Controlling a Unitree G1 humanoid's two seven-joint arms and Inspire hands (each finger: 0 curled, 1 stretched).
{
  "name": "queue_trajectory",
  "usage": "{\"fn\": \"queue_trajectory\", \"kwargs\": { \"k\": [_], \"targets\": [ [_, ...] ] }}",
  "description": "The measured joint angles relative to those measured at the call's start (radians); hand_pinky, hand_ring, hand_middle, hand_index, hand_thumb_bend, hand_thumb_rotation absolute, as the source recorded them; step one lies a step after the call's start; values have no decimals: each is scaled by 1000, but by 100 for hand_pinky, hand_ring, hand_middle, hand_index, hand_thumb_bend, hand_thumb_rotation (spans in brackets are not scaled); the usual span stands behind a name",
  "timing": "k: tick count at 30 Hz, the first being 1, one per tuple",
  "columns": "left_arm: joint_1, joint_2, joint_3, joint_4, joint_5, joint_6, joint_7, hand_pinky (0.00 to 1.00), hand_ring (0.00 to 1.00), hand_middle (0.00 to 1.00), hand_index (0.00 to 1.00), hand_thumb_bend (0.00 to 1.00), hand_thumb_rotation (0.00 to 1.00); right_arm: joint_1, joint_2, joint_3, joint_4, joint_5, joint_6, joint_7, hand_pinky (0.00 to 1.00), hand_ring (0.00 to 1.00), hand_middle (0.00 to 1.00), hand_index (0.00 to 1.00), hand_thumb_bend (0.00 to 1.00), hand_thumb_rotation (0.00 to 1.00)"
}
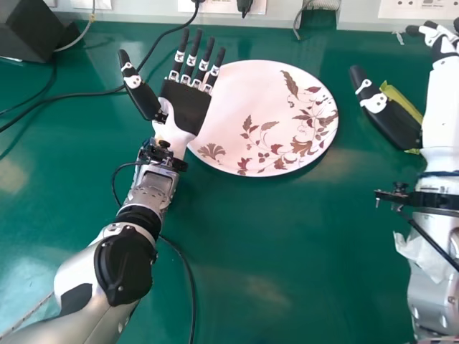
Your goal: Pick up biscuit and place it in the plate
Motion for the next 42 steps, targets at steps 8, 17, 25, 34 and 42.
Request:
{"fn": "queue_trajectory", "kwargs": {
  "k": [8, 17, 25, 34, 42],
  "targets": [
    [0, 0, 0, 0, -1, 0, 0, 89, 93, 97, 99, 100, 53, 0, -23, 23, -10, -78, 47, 20, 77, 87, 91, 84, 93, 63],
    [0, 0, 0, 0, -1, 1, -2, 90, 95, 99, 100, 100, 52, -6, -40, 53, -26, -188, 133, 130, 78, 87, 91, 85, 99, 60],
    [0, 3, 0, 0, -2, 7, -2, 94, 95, 98, 98, 100, 46, -42, -39, 85, -35, -297, 234, 255, 79, 86, 91, 86, 100, 62],
    [0, 5, 0, 0, -11, 25, -11, 96, 96, 98, 97, 100, 43, -79, -39, 100, -30, -342, 278, 316, 80, 89, 94, 93, 100, 66],
    [0, 6, 0, 0, -11, 28, -21, 98, 96, 99, 99, 100, 45, -97, -45, 103, 0, -359, 309, 366, 80, 88, 95, 95, 100, 66]
  ]
}}
